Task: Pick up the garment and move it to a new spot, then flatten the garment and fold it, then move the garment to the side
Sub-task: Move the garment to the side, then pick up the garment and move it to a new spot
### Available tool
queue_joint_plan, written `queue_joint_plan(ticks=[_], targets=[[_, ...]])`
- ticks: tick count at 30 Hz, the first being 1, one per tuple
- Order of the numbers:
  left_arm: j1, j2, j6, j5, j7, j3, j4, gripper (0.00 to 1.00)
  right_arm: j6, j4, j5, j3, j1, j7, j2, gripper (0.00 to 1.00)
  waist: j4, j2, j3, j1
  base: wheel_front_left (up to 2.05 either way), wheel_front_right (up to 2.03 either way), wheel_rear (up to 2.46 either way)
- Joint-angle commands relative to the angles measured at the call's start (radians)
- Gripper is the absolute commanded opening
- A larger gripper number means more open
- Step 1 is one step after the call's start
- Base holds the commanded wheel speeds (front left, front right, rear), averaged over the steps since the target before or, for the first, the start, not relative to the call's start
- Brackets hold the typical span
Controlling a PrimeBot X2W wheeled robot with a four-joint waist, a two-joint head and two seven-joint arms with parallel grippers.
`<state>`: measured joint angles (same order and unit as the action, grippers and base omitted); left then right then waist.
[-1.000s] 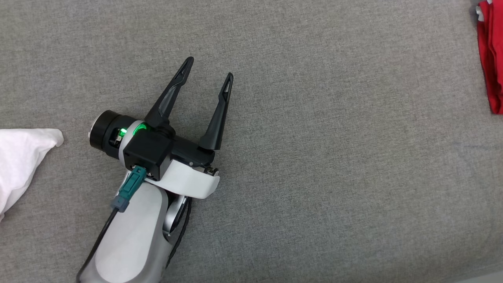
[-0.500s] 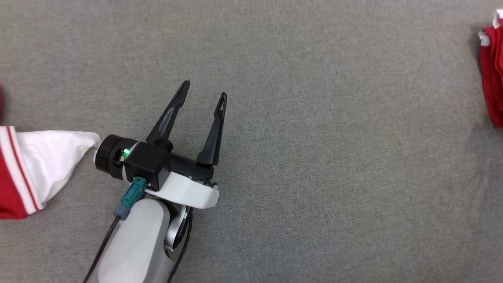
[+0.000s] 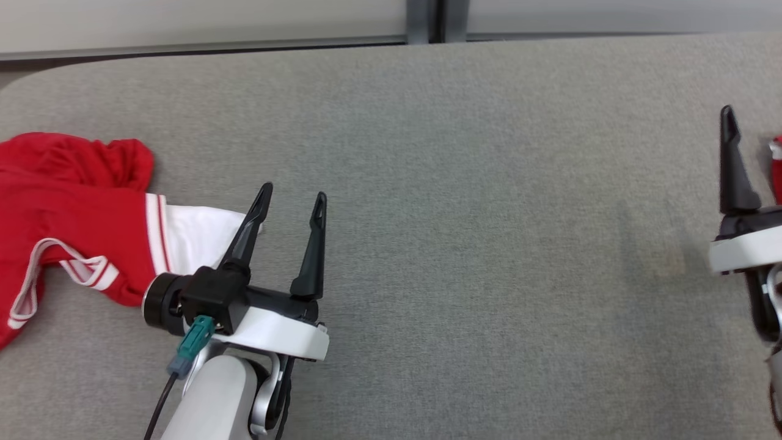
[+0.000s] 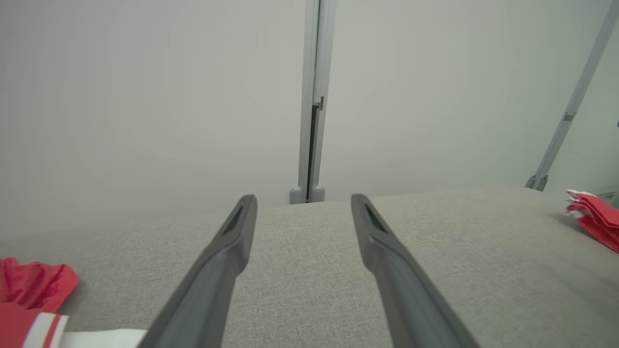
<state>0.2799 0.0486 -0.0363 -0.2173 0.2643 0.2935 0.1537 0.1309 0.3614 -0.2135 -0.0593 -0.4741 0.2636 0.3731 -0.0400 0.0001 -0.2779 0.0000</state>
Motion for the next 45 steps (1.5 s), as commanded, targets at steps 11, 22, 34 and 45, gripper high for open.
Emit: queue_joint_plan(ticks=[11, 22, 34, 45], targets=[[-0.084, 0.004, -0.002, 0.024, 0.000, -0.112, 0.015, 1.00, 0.000, -0.008, 0.060, 0.010, 0.138, 0.001, -0.154, 1.00, -0.059, -0.0001, 0.115, 0.0000, 0.00, 0.00, 0.00], [-0.134, 0.004, 0.004, 0.022, 0.000, -0.125, 0.060, 1.00, 0.000, -0.048, 0.106, 0.084, 0.274, 0.001, -0.292, 1.00, -0.031, -0.0001, 0.156, 0.0000, 0.00, 0.00, 0.00], [-0.156, 0.004, 0.001, 0.023, 0.000, -0.122, 0.077, 1.00, 0.000, -0.061, 0.104, 0.089, 0.304, 0.001, -0.315, 1.00, -0.020, -0.0001, 0.166, 0.0000, 0.00, 0.00, 0.00], [-0.136, 0.004, 0.000, 0.012, 0.000, -0.109, 0.083, 1.00, 0.000, -0.064, 0.100, 0.097, 0.302, 0.001, -0.319, 1.00, -0.047, -0.0001, 0.152, 0.0000, 0.00, 0.00, 0.00]])
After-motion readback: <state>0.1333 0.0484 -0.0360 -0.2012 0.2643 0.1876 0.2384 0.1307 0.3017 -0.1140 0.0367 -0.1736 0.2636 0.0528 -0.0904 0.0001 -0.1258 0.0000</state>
